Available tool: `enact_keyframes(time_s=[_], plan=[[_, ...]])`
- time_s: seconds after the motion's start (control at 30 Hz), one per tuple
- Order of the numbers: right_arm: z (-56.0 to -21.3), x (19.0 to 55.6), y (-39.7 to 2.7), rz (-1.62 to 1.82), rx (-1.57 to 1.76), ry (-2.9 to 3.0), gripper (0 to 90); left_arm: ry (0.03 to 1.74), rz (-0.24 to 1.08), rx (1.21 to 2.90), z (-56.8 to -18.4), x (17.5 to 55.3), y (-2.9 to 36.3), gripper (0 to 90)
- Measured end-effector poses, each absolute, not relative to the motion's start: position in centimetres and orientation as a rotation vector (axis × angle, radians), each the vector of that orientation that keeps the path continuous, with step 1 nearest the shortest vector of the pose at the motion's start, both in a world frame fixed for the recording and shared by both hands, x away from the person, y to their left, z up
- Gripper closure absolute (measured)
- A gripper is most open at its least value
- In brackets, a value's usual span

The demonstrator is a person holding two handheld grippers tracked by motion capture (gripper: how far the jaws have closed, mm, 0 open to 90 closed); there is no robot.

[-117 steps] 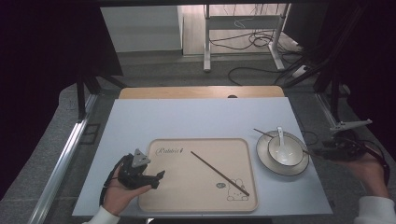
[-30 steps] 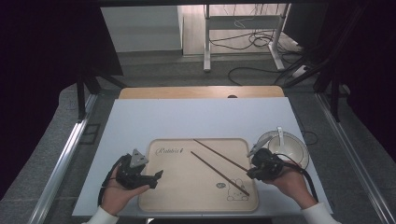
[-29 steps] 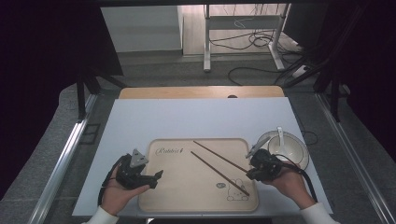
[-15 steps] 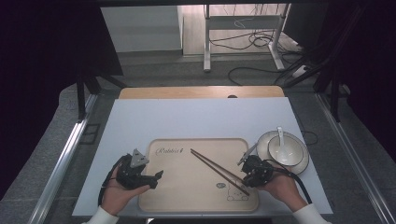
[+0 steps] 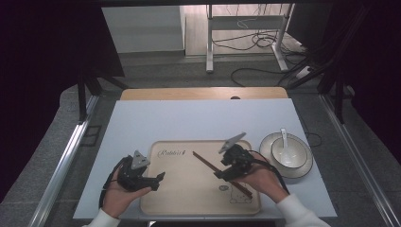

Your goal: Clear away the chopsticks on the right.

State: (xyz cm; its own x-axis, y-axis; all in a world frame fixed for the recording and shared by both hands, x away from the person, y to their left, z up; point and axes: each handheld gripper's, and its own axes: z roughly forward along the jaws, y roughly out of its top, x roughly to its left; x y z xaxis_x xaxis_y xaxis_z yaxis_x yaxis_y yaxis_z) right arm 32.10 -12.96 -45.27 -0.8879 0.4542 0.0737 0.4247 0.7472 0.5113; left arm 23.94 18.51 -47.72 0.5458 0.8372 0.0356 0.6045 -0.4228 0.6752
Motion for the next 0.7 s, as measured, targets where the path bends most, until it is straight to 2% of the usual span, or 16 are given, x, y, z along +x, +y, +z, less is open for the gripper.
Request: enact_keyframes(time_s=[0.13,0.3,0.7], plan=[[-46.6,34.6,-9.6,0.830,0.756,2.959,58.5,1.160,0.494,2.167,-47.7,23.9,18.7,15.4],[-48.3,37.0,-7.0,0.810,0.796,2.997,86.6,1.162,0.494,2.162,-47.7,23.8,18.9,15.4],[-50.8,39.6,-5.7,0.754,0.882,2.993,88.7,1.162,0.495,2.168,-47.8,23.8,19.0,15.4]])
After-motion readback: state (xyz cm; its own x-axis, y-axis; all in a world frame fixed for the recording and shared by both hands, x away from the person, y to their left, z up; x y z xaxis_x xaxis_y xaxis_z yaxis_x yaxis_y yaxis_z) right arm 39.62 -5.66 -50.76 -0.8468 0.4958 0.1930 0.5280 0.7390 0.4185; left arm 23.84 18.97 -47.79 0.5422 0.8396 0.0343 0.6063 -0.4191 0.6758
